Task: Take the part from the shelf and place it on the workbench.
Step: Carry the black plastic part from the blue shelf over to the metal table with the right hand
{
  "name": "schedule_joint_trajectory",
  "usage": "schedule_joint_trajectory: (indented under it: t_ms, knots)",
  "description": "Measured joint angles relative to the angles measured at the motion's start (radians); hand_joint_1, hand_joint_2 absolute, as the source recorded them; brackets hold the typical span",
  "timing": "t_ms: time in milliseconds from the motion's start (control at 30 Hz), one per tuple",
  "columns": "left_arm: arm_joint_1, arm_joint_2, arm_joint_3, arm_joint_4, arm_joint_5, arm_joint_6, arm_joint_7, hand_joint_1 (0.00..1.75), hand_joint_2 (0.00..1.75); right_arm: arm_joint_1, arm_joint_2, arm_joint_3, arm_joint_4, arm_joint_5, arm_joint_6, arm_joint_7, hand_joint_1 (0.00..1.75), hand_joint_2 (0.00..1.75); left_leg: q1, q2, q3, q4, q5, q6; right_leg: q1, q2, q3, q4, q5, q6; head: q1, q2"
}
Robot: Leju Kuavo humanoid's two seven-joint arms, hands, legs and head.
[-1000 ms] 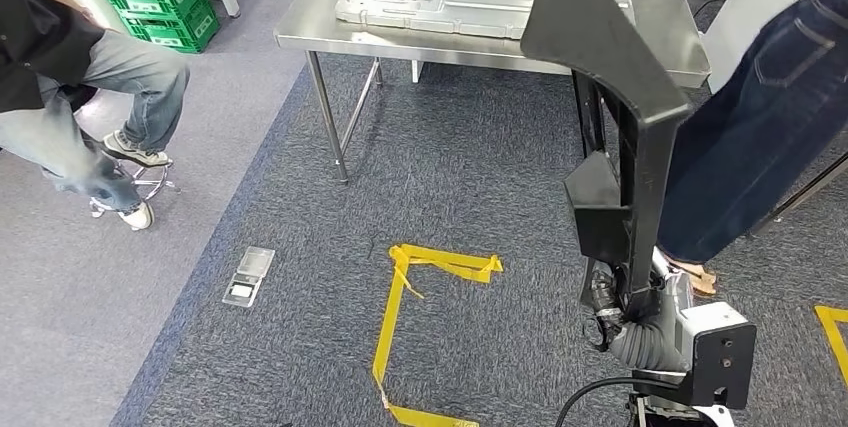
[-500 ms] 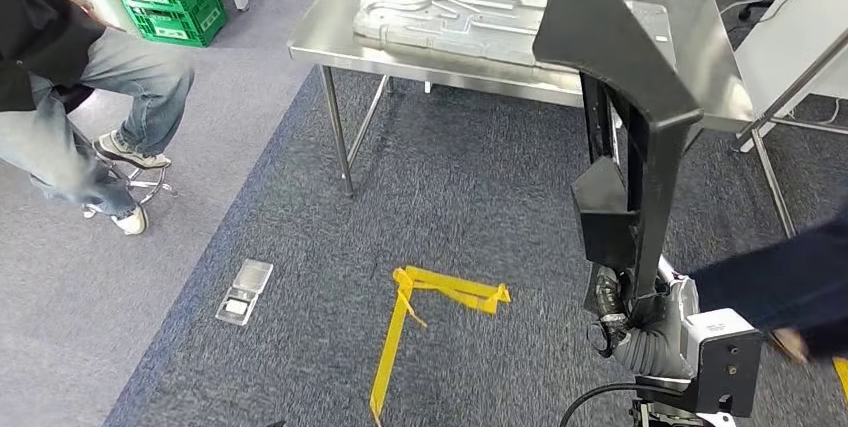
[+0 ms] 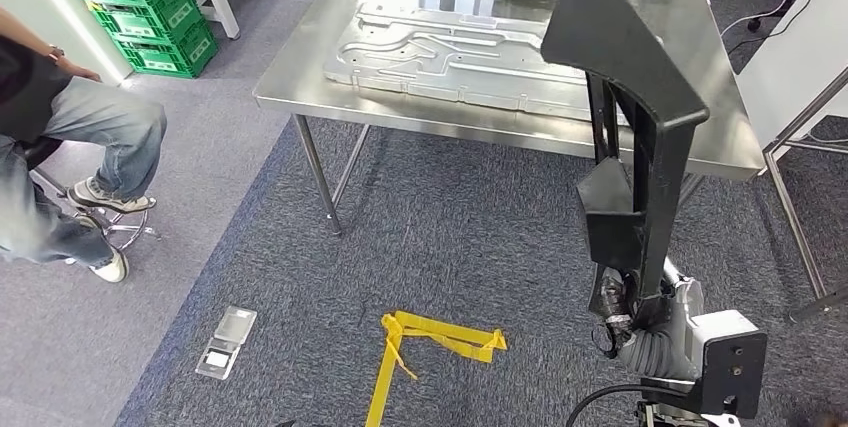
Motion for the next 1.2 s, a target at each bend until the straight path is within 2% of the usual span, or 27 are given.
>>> schedule_joint_trajectory:
  t_ms: [33, 100, 133, 167, 233, 267, 300, 333, 400, 433, 467, 500, 567, 600, 633, 733, 800, 833, 900, 933, 967, 1000, 1067, 1100, 1133, 1200]
  knots:
    - [0.002, 0.0, 0.0, 0.0, 0.0, 0.0, 0.0, 0.0, 0.0, 0.0, 0.0, 0.0, 0.0, 0.0, 0.0, 0.0, 1.75, 1.75, 0.0, 0.0, -0.009, -0.055, 0.053, 0.001, 0.0, 0.001, 0.02, -0.001, -0.017, 0.003, 0.0, 0.0]
    - [0.004, 0.001, 0.0, 0.0, -0.001, 0.002, 0.002, 0.0, 0.0, 0.0, 0.0, 0.0, 0.001, -0.001, 0.0, 0.0, 1.75, 1.75, -0.001, 0.001, -0.014, -0.165, 0.246, 0.008, 0.002, 0.004, 0.053, -0.002, -0.052, 0.013, 0.0, 0.0]
    - [0.004, 0.002, 0.0, 0.0, -0.001, 0.002, 0.003, 0.0, 0.0, -0.001, 0.0, 0.0, 0.001, -0.001, 0.0, -0.001, 1.75, 1.75, -0.003, 0.001, -0.011, -0.197, 0.317, 0.013, 0.003, 0.006, 0.063, -0.004, -0.068, 0.018, 0.001, 0.0]
    - [0.002, 0.002, 0.0, 0.0, -0.001, 0.004, 0.003, 0.0, 0.0, -0.002, 0.001, 0.0, 0.0, -0.002, 0.0, -0.001, 1.75, 1.75, -0.005, 0.001, -0.008, -0.21, 0.349, 0.017, 0.004, 0.007, 0.076, -0.008, -0.081, 0.024, 0.0, 0.0]
    - [-0.005, 0.0, 0.0, 0.0, -0.001, 0.005, 0.003, 0.0, 0.0, -0.004, 0.001, 0.0, -0.006, -0.002, 0.0, -0.002, 1.75, 1.75, -0.003, 0.0, 0.01, -0.211, 0.338, 0.028, 0.005, 0.007, 0.093, -0.016, -0.1, 0.035, 0.0, 0.0]
    - [-0.008, -0.001, 0.0, -0.001, -0.001, 0.006, 0.003, 0.0, 0.0, -0.005, 0.001, -0.001, -0.009, -0.002, 0.0, -0.002, 1.75, 1.75, -0.001, -0.001, 0.018, -0.214, 0.337, 0.035, 0.005, 0.004, 0.091, -0.003, -0.112, 0.041, 0.002, 0.0]
    - [-0.011, -0.002, 0.0, -0.001, -0.001, 0.008, 0.005, 0.0, 0.0, -0.006, 0.002, -0.001, -0.011, -0.001, 0.0, -0.002, 1.75, 1.75, 0.002, -0.001, 0.025, -0.217, 0.337, 0.041, 0.005, 0.002, 0.075, 0.036, -0.135, 0.047, 0.003, 0.0]
    - [-0.012, -0.002, 0.0, -0.001, -0.001, 0.009, 0.006, 0.0, 0.0, -0.006, 0.002, -0.001, -0.011, -0.001, 0.0, -0.003, 1.75, 1.75, 0.003, -0.001, 0.027, -0.219, 0.335, 0.046, 0.003, 0.0, 0.042, 0.098, -0.163, 0.053, 0.004, 0.0]
    - [-0.013, -0.004, 0.0, -0.001, -0.001, 0.013, 0.009, 0.0, 0.0, -0.002, 0.002, -0.001, -0.009, -0.001, 0.0, -0.003, 1.75, 1.75, 0.002, -0.002, 0.03, -0.219, 0.328, 0.052, 0.001, -0.002, -0.054, 0.246, -0.214, 0.059, 0.005, 0.0]
    - [-0.012, -0.005, 0.0, -0.001, -0.001, 0.014, 0.01, 0.0, 0.0, 0.001, 0.002, -0.001, -0.007, -0.001, 0.0, -0.003, 1.75, 1.75, 0.0, -0.002, 0.032, -0.219, 0.324, 0.054, 0.001, -0.002, -0.092, 0.287, -0.215, 0.059, 0.005, 0.0]
    - [-0.01, -0.005, 0.0, -0.001, -0.001, 0.015, 0.01, 0.0, 0.0, 0.002, 0.002, -0.001, -0.006, -0.001, 0.0, -0.003, 1.75, 1.75, -0.002, -0.002, 0.037, -0.219, 0.319, 0.054, 0.001, -0.002, -0.113, 0.288, -0.193, 0.057, 0.005, 0.0]
    - [-0.008, -0.006, 0.0, -0.001, -0.001, 0.016, 0.01, 0.0, 0.0, 0.003, 0.002, -0.001, -0.005, -0.001, 0.0, -0.003, 1.75, 1.75, -0.004, -0.003, 0.043, -0.219, 0.315, 0.054, 0.002, -0.002, -0.113, 0.247, -0.15, 0.052, 0.005, 0.0]
    - [-0.007, -0.009, 0.0, -0.001, -0.001, 0.018, 0.012, 0.0, 0.0, 0.003, 0.002, -0.002, -0.004, -0.002, 0.0, -0.003, 1.75, 1.75, -0.009, -0.005, 0.054, -0.219, 0.307, 0.053, 0.007, -0.002, -0.079, 0.109, -0.052, 0.035, 0.004, 0.0]
    - [-0.008, -0.011, 0.0, -0.001, -0.001, 0.018, 0.014, 0.0, 0.0, 0.003, 0.002, -0.002, -0.005, -0.002, 0.0, -0.003, 1.75, 1.75, -0.01, -0.006, 0.057, -0.219, 0.304, 0.05, 0.011, -0.003, -0.063, 0.055, -0.021, 0.028, 0.003, 0.0]
    - [-0.009, -0.013, 0.0, -0.001, -0.001, 0.019, 0.016, 0.0, 0.0, 0.003, 0.002, -0.002, -0.005, -0.002, 0.0, -0.003, 1.75, 1.75, -0.009, -0.008, 0.059, -0.22, 0.302, 0.046, 0.015, -0.003, -0.055, 0.026, -0.006, 0.023, 0.002, 0.0]
    - [-0.009, -0.014, 0.0, -0.001, -0.001, 0.021, 0.019, 0.0, 0.0, 0.003, 0.001, -0.004, -0.005, -0.002, 0.0, -0.004, 1.75, 1.75, -0.008, -0.009, 0.063, -0.226, 0.3, 0.029, 0.016, -0.003, -0.046, 0.004, 0.005, 0.012, 0.001, 0.0]
    - [-0.008, -0.012, 0.0, -0.001, -0.002, 0.021, 0.02, 0.0, 0.0, 0.003, 0.002, -0.006, -0.006, -0.002, 0.0, -0.003, 1.75, 1.75, -0.007, -0.005, 0.052, -0.193, 0.275, 0.018, 0.009, -0.004, -0.029, -0.017, 0.017, 0.003, -0.002, 0.0]
    - [-0.008, -0.01, 0.0, -0.001, -0.002, 0.02, 0.02, 0.0, 0.0, 0.003, 0.002, -0.006, -0.006, -0.002, 0.0, -0.003, 1.75, 1.75, -0.005, -0.002, 0.031, -0.144, 0.248, 0.013, 0.007, -0.005, -0.022, -0.024, 0.02, 0.001, -0.003, 0.0]
    - [-0.007, -0.009, 0.0, -0.001, -0.002, 0.019, 0.022, 0.0, 0.0, 0.004, 0.003, -0.008, -0.005, -0.003, -0.001, -0.003, 1.75, 1.75, 0.002, -0.001, -0.034, -0.01, 0.189, 0.003, 0.006, -0.007, -0.018, -0.026, 0.018, -0.001, -0.004, 0.0]
    - [-0.006, -0.009, 0.0, -0.001, -0.003, 0.018, 0.022, 0.0, 0.0, 0.006, 0.003, -0.008, -0.004, -0.003, -0.002, -0.003, 1.75, 1.75, 0.006, 0.0, -0.06, 0.038, 0.179, -0.002, 0.005, -0.007, -0.016, -0.026, 0.014, 0.0, -0.004, 0.0]
    - [-0.005, -0.008, 0.0, -0.001, -0.004, 0.017, 0.022, 0.0, 0.0, 0.007, 0.003, -0.008, -0.003, -0.002, -0.003, -0.002, 1.75, 1.75, 0.009, 0.0, -0.07, 0.05, 0.187, -0.005, 0.005, -0.007, -0.013, -0.025, 0.009, 0.002, -0.004, 0.0]
    - [-0.004, -0.008, 0.0, -0.001, -0.005, 0.016, 0.022, 0.0, 0.0, 0.008, 0.003, -0.009, -0.002, -0.001, -0.005, -0.001, 1.75, 1.75, 0.011, 0.002, -0.059, 0.023, 0.213, -0.007, 0.003, -0.007, -0.008, -0.023, 0.003, 0.005, -0.004, 0.0]
    - [-0.004, -0.007, 0.0, -0.001, -0.007, 0.014, 0.023, 0.0, 0.0, 0.007, 0.003, -0.009, -0.001, 0.005, -0.008, 0.007, 1.75, 1.75, 0.013, 0.006, 0.003, -0.108, 0.28, -0.009, -0.001, -0.006, 0.004, -0.018, -0.012, 0.015, -0.004, 0.0]
    - [-0.004, -0.006, 0.0, -0.001, -0.009, 0.013, 0.024, 0.0, 0.0, 0.005, 0.003, -0.009, 0.0, 0.011, -0.009, 0.013, 1.75, 1.75, 0.013, 0.008, 0.031, -0.163, 0.297, -0.008, -0.002, -0.007, 0.008, -0.017, -0.02, 0.021, -0.004, 0.0]
    - [-0.006, -0.006, 0.0, -0.001, -0.01, 0.013, 0.025, 0.0, 0.0, 0.003, 0.004, -0.009, 0.002, 0.017, -0.01, 0.02, 1.75, 1.75, 0.012, 0.009, 0.049, -0.202, 0.303, -0.003, -0.001, -0.006, 0.01, -0.015, -0.027, 0.028, -0.005, 0.0]
    - [-0.008, -0.007, 0.0, -0.001, -0.015, 0.011, 0.027, 0.0, 0.0, -0.003, 0.004, -0.008, 0.006, 0.028, -0.011, 0.031, 1.75, 1.75, 0.011, 0.007, 0.053, -0.22, 0.291, 0.013, 0.002, -0.006, 0.011, -0.014, -0.03, 0.041, -0.004, 0.0]
